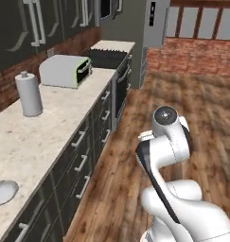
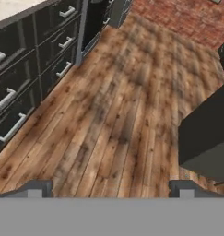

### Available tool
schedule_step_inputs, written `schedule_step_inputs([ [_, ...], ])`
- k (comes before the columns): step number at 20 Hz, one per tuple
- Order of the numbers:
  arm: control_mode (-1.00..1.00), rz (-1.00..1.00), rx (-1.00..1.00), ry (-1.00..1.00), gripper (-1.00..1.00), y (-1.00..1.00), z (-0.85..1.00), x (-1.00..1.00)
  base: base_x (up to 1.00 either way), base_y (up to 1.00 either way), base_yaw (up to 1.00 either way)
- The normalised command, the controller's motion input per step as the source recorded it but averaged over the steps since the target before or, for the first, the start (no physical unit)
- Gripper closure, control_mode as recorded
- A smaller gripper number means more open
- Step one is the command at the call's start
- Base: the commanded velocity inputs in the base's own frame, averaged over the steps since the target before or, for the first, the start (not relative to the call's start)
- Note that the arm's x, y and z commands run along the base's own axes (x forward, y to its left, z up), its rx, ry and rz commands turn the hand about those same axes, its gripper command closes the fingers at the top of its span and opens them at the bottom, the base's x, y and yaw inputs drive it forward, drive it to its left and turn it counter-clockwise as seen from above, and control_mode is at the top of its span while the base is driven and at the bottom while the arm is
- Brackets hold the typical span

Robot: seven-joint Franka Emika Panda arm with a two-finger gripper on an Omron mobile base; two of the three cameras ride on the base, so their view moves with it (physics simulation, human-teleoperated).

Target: Take a sugar cube from the saucer and place it inside the coffee. Then, grab milk from the fridge and place it next to the coffee on the counter to sweeten the coffee.

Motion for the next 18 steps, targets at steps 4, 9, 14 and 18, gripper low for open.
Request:
schedule_step_inputs([
  [4, 1.0, 0.0, 0.0, 0.0, -1.0, 0.0, 0.0, 0.0, 0.53, -0.18, -0.64],
  [9, 1.0, 0.0, 0.0, 0.0, -1.0, 0.0, 0.0, 0.0, 0.97, -0.25, -0.39],
  [14, 1.0, 0.0, 0.0, 0.0, -1.0, 0.0, 0.0, 0.0, 1.0, -0.46, -0.16],
  [18, 1.0, 0.0, 0.0, 0.0, -1.0, 0.0, 0.0, 0.0, 1.0, -0.55, -0.14],
])
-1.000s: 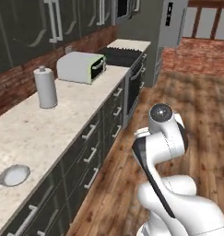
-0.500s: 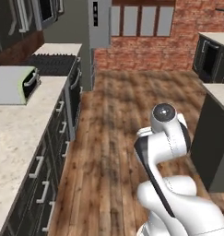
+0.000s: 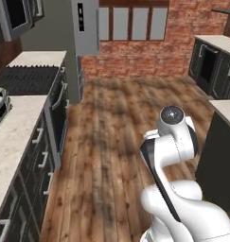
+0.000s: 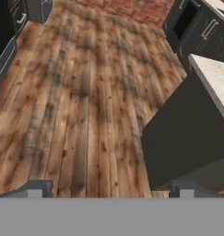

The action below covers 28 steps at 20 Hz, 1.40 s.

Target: Take a sugar cube from the saucer and place it inside the coffee. Then, grab milk from the fridge and place it next to the coffee on the counter to sweeten the coffee.

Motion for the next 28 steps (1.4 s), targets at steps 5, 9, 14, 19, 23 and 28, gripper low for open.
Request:
schedule_step_inputs([
  [5, 1.0, 0.0, 0.0, 0.0, -1.0, 0.0, 0.0, 0.0, 1.0, -0.39, -0.13],
  [9, 1.0, 0.0, 0.0, 0.0, -1.0, 0.0, 0.0, 0.0, 1.0, -0.2, -0.09],
  [14, 1.0, 0.0, 0.0, 0.0, -1.0, 0.0, 0.0, 0.0, 1.0, -0.15, -0.04],
  [19, 1.0, 0.0, 0.0, 0.0, -1.0, 0.0, 0.0, 0.0, 1.0, -0.2, 0.0],
  [23, 1.0, 0.0, 0.0, 0.0, -1.0, 0.0, 0.0, 0.0, 1.0, -0.2, 0.0],
  [28, 1.0, 0.0, 0.0, 0.0, -1.0, 0.0, 0.0, 0.0, 1.0, -0.28, 0.0],
])
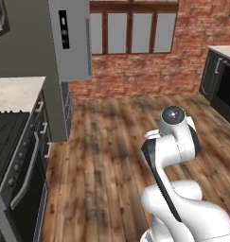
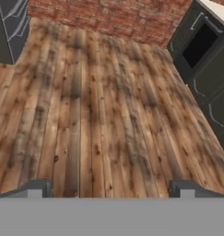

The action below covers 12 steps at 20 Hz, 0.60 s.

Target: Take a sugar cube from the saucer and place it inside the coffee. Then, grab milk from the fridge and place it next to the coffee on the counter to sweeten the coffee.

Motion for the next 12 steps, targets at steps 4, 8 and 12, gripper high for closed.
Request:
schedule_step_inputs([
  [4, 1.0, 0.0, 0.0, 0.0, -1.0, 0.0, 0.0, 0.0, 1.0, -0.43, -0.01],
  [8, 1.0, 0.0, 0.0, 0.0, -1.0, 0.0, 0.0, 0.0, 1.0, -0.42, -0.07],
  [12, 1.0, 0.0, 0.0, 0.0, -1.0, 0.0, 0.0, 0.0, 1.0, -0.38, -0.04],
])
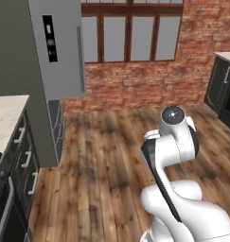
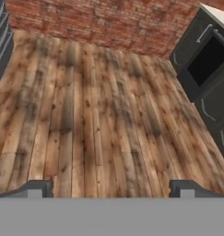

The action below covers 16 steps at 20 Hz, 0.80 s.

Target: Take a sugar cube from the saucer and place it inside the coffee. Then, grab milk from the fridge and place it next to the coffee on the counter to sweeten the coffee.

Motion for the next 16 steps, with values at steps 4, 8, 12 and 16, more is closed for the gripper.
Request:
schedule_step_inputs([
  [4, 1.0, 0.0, 0.0, 0.0, -1.0, 0.0, 0.0, 0.0, 1.0, -0.38, 0.0],
  [8, 1.0, 0.0, 0.0, 0.0, -1.0, 0.0, 0.0, 0.0, 1.0, -0.4, 0.0],
  [12, 1.0, 0.0, 0.0, 0.0, -1.0, 0.0, 0.0, 0.0, 1.0, -0.6, 0.03],
  [16, 1.0, 0.0, 0.0, 0.0, -1.0, 0.0, 0.0, 0.0, 1.0, -0.55, 0.21],
])
